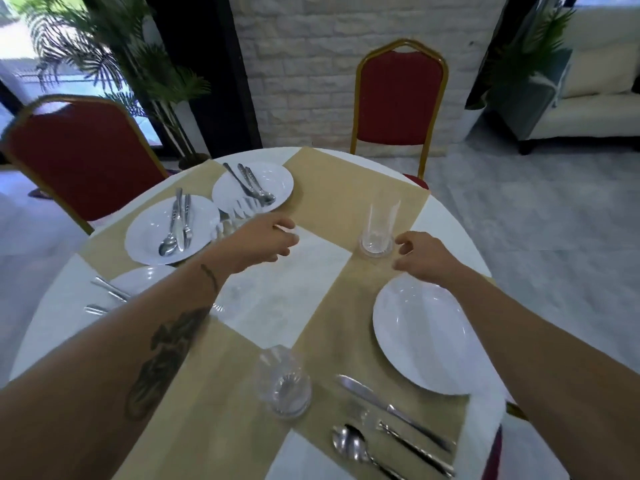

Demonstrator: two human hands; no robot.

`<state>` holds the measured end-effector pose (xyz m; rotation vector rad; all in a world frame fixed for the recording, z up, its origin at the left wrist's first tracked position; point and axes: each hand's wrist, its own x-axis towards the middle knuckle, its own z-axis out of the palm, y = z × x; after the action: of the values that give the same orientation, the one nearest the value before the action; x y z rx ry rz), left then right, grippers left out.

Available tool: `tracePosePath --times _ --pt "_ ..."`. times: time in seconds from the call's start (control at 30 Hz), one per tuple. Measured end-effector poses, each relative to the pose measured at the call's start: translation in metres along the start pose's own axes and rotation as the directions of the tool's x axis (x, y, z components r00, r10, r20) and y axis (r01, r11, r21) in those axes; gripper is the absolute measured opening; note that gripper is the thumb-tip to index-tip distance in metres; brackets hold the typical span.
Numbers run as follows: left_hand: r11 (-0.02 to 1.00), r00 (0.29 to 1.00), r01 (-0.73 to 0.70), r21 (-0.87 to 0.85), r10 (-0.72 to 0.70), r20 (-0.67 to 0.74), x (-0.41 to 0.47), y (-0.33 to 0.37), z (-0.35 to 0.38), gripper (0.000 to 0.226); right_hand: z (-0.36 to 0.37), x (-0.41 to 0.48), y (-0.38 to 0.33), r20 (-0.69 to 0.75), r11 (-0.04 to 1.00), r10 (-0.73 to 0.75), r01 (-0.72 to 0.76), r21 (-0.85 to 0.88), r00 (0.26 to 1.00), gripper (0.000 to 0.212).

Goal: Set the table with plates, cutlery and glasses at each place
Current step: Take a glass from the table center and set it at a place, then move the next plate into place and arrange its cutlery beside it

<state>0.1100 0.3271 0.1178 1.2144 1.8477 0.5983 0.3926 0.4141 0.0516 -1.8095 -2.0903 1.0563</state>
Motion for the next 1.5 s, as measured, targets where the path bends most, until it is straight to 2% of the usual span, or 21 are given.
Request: tracePosePath --times 0.07,0.3,0.4,0.53,0.6,0.73,0.8,0.87,0.93,1.0,1.07,1.13,1.23,1.4,1.5 --pt "1.0 1.0 0.003 -0.028 -0.004 -0.022 -0.028 -0.021 -0.022 0.035 0.004 -0.028 -0.027 -0.013 0.999 -0.035 0.036 0.024 0.999 0.053" --pt "0.996 0.998 0.006 -0.086 -0.012 -0.062 -0.128 -0.109 -0.088 0.029 0.041 -0.125 -0.151 -0.041 0.95 -0.157 0.162 0.266 0.987 0.029" --pt "0.992 0.995 0.064 -0.113 -0.072 -0.075 -0.161 -0.151 -0.107 0.028 0.071 -0.156 -0.201 -0.017 0.919 -0.212 0.205 0.337 0.977 0.027" --pt "0.984 0.985 0.121 -0.127 -0.136 -0.109 -0.191 -0.202 -0.119 0.015 0.122 -0.184 -0.246 0.063 0.905 -0.247 0.206 0.372 0.967 0.028" --pt "0.974 0.97 0.157 -0.161 -0.183 -0.163 -0.197 -0.23 -0.124 0.021 0.155 -0.192 -0.26 0.117 0.907 -0.245 0.185 0.377 0.962 0.03" --pt "0.953 0.915 0.245 -0.18 -0.289 -0.282 -0.199 -0.275 -0.129 0.027 0.225 -0.192 -0.267 0.239 0.929 -0.163 0.067 0.364 0.957 0.038" --pt "0.94 0.895 0.279 -0.196 -0.328 -0.301 -0.199 -0.288 -0.125 0.027 0.259 -0.184 -0.263 0.277 0.937 -0.09 -0.013 0.35 0.957 0.047" --pt "0.939 0.893 0.303 -0.166 -0.34 -0.294 -0.197 -0.299 -0.117 0.036 0.289 -0.172 -0.256 0.294 0.927 0.016 -0.124 0.355 0.956 0.053" --pt "0.947 0.906 0.318 -0.035 -0.314 -0.285 -0.193 -0.311 -0.108 0.044 0.312 -0.158 -0.249 0.281 0.884 0.146 -0.252 0.393 0.948 0.058" --pt "0.946 0.918 0.322 0.031 -0.304 -0.255 -0.188 -0.319 -0.1 0.055 0.332 -0.14 -0.243 0.314 0.795 0.247 -0.377 0.475 0.917 0.061" --pt "0.944 0.928 0.324 0.063 -0.304 -0.216 -0.185 -0.324 -0.097 0.062 0.347 -0.131 -0.242 0.391 0.681 0.268 -0.46 0.569 0.88 0.047" --pt "0.939 0.93 0.327 0.104 -0.3 -0.21 -0.183 -0.327 -0.095 0.067 0.356 -0.129 -0.247 0.446 0.599 0.229 -0.487 0.635 0.865 0.033" --pt "0.938 0.939 0.293 0.183 -0.247 -0.239 -0.18 -0.331 -0.092 0.066 0.371 -0.128 -0.251 0.407 0.546 0.192 -0.441 0.712 0.893 0.039" --pt "0.928 0.957 0.24 0.284 -0.178 -0.228 -0.19 -0.335 -0.089 0.059 0.38 -0.139 -0.242 0.236 0.621 0.264 -0.352 0.7 0.935 0.023" --pt "0.929 0.969 0.21 0.306 -0.156 -0.192 -0.203 -0.337 -0.087 0.057 0.377 -0.151 -0.236 0.226 0.611 0.294 -0.364 0.703 0.929 0.023"
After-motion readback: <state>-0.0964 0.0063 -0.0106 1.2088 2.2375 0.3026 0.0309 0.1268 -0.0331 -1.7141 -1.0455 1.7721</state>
